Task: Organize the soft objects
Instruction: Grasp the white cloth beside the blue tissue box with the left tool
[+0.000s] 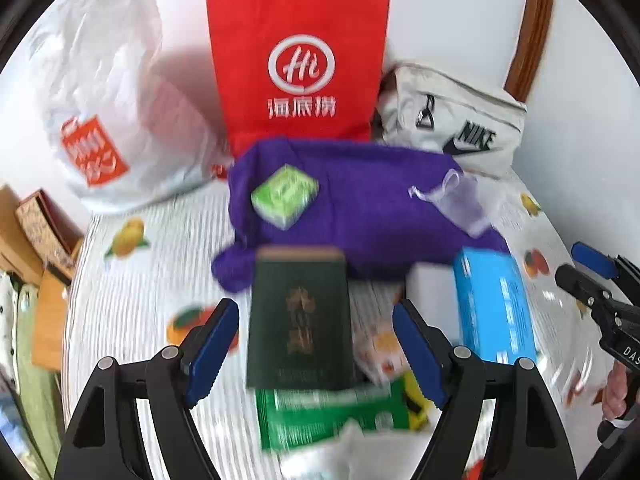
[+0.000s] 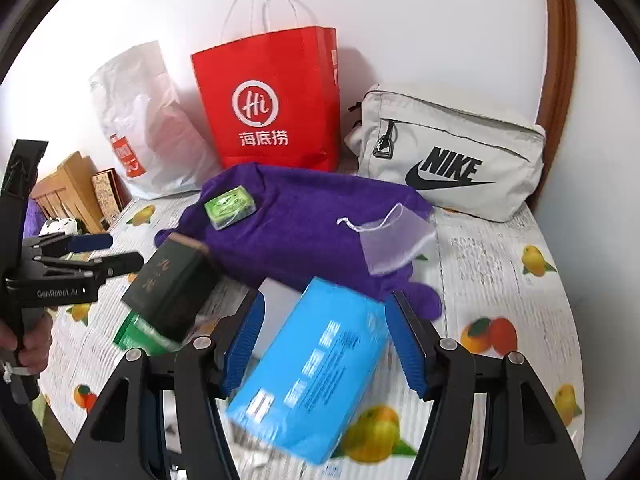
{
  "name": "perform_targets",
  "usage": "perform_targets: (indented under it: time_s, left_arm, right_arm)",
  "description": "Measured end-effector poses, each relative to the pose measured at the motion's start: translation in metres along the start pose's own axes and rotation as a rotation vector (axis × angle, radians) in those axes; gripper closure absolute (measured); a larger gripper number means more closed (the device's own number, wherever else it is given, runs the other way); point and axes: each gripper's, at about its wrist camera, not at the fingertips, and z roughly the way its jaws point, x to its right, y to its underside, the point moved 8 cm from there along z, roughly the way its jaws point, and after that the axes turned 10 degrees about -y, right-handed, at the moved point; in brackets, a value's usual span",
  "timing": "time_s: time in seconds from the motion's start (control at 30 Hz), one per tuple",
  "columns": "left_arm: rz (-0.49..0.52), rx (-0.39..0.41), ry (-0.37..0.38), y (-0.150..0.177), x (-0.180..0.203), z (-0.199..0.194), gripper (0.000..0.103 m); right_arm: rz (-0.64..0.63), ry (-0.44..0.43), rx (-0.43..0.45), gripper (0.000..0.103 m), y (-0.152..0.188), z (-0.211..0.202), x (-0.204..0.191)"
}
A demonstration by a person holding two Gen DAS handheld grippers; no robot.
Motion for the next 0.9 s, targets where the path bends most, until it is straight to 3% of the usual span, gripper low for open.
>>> perform_targets:
  time_s: [0.1, 0.37, 0.67, 0.77, 0.9]
  left_arm:
    - [-0.002, -0.013, -0.013, 0.024, 0.000, -0.007, 0.025]
    - [-0.010, -0.048, 0.043, 0.081, 0.015, -0.007, 0.025]
    - [0.031, -0.078, 0.061, 0.140, 0.026, -0.006, 0.025]
    - [0.032, -0.087, 0.047, 0.153, 0.021, -0.003, 0.025]
    - [-0.002, -0.060, 0.106, 0.149, 0.026, -0.005, 0.025]
  right_arm:
    - [0.014, -0.020, 0.001, 0.041, 0.015, -0.010, -0.008]
    - [0.027, -0.040, -0.002, 0.041, 0.061, -0.028, -0.019]
    - [0.061, -0.073, -0.058, 0.040, 0.117, -0.025, -0.026]
    - [0.055, -0.092, -0.079, 0.041, 0.131, -0.019, -0.034]
    - [0.068, -0.101, -0.107, 0.041, 0.145, -0.011, -0.038]
